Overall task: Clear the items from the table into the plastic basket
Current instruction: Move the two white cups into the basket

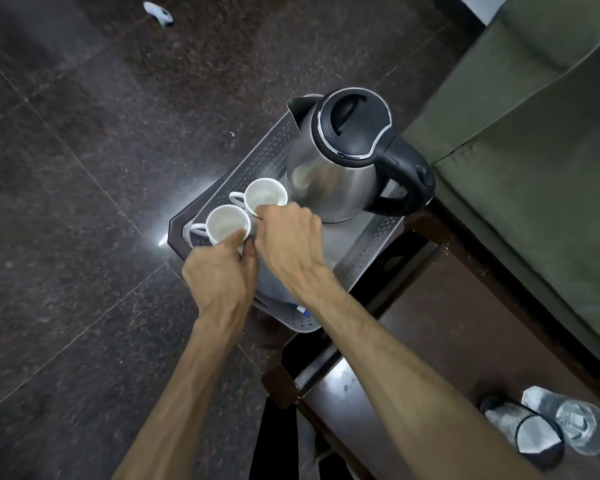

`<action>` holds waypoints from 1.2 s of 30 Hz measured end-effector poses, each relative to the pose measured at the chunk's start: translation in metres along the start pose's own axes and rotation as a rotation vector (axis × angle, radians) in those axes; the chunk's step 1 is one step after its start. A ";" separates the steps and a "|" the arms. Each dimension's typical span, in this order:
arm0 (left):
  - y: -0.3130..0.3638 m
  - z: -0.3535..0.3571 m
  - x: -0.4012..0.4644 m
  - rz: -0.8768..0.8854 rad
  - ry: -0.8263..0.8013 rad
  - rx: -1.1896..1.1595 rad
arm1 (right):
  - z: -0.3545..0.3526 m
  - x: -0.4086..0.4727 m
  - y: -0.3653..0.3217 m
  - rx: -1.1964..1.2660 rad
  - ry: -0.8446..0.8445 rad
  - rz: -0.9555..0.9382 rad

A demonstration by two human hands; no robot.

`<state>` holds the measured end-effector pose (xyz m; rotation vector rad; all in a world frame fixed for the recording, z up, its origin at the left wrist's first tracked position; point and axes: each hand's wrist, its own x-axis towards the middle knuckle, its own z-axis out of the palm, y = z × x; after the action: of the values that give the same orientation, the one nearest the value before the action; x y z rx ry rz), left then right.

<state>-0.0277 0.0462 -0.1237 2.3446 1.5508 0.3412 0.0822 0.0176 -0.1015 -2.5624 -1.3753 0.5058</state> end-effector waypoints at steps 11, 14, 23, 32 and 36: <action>0.003 0.009 -0.008 -0.005 -0.042 0.083 | 0.013 -0.003 0.012 0.029 -0.089 -0.026; 0.005 0.005 -0.015 0.006 0.028 0.037 | 0.007 -0.020 0.017 0.108 0.004 -0.022; 0.063 0.009 -0.093 0.082 0.050 -0.312 | -0.010 -0.109 0.075 0.397 0.281 0.246; 0.120 0.037 -0.205 0.339 -0.232 -0.269 | 0.000 -0.237 0.162 0.424 0.302 0.614; 0.128 0.056 -0.254 0.390 -0.501 -0.162 | 0.014 -0.296 0.190 0.441 0.263 0.808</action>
<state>0.0025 -0.2420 -0.1334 2.3510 0.8091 -0.0419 0.0714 -0.3343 -0.1147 -2.5705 -0.0740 0.4808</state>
